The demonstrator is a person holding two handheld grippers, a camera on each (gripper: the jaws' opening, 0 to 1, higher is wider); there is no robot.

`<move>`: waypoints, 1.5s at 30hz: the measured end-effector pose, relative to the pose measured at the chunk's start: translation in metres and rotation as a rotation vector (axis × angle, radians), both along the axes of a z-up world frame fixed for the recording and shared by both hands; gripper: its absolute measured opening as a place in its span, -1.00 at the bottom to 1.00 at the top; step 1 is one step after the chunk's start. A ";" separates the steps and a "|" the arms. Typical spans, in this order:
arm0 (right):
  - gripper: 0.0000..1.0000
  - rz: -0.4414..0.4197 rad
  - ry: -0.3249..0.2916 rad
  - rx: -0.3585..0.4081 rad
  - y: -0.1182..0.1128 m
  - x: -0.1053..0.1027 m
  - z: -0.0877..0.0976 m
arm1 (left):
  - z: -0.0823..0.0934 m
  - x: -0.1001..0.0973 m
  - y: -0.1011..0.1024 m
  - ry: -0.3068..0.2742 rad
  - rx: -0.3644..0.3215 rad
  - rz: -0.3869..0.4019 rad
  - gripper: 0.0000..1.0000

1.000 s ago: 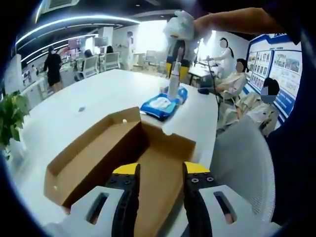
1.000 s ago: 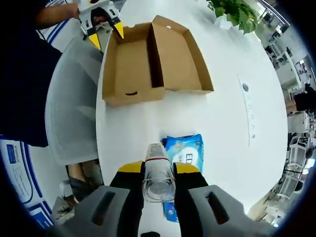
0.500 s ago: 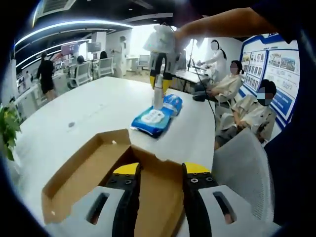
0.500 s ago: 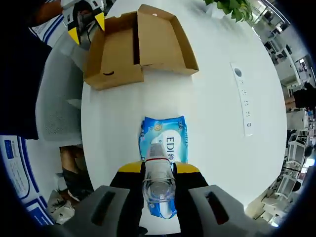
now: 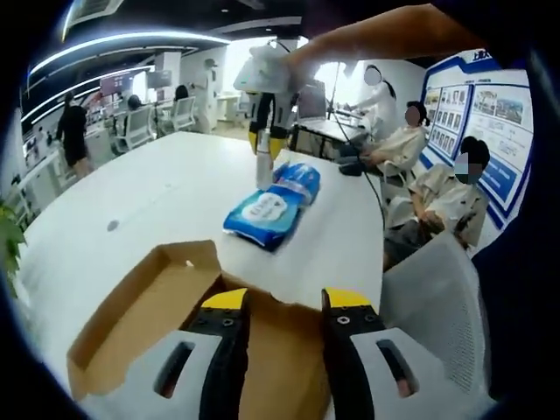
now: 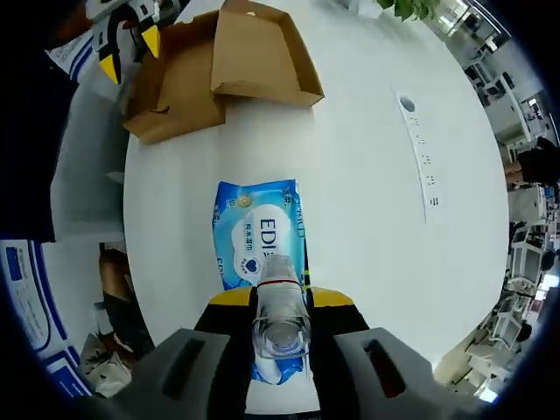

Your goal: Operate the shoe box by opening the lid, removing the specified soft item, and placing it in the target area until the item is outside and the box remains undamaged.

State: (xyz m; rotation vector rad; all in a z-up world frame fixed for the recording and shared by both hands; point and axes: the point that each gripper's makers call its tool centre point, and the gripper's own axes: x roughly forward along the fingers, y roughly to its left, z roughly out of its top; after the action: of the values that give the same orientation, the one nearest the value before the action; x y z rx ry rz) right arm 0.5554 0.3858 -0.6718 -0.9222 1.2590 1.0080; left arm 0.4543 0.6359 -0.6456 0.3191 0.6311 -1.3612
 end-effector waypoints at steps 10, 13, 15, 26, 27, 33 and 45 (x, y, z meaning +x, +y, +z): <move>-0.61 -0.001 -0.013 0.006 0.000 0.024 -0.010 | -0.005 0.006 -0.006 0.009 0.010 -0.005 -0.37; -0.61 0.000 -0.019 0.009 0.001 0.031 -0.013 | -0.006 0.007 -0.006 0.012 0.013 -0.004 -0.37; -0.61 0.000 -0.025 0.009 0.001 0.037 -0.015 | -0.007 0.008 -0.006 0.012 0.012 -0.003 -0.36; -0.61 0.046 -0.056 -0.012 0.005 0.057 -0.028 | -0.016 0.009 -0.004 0.028 0.031 -0.001 -0.37; -0.61 0.052 -0.057 -0.015 0.007 0.058 -0.029 | -0.016 0.009 -0.004 0.027 0.030 -0.001 -0.37; -0.61 0.069 -0.051 -0.018 0.011 0.064 -0.041 | -0.021 0.011 0.000 0.038 0.039 0.006 -0.37; -0.61 0.092 -0.030 -0.031 0.014 0.058 -0.057 | -0.029 0.010 0.004 0.056 0.052 0.010 -0.37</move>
State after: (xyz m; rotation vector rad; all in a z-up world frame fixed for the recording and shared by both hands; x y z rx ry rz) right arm 0.6130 0.3998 -0.7290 -1.0234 1.2198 1.0450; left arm 0.4646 0.6398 -0.6744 0.3199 0.7141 -1.3490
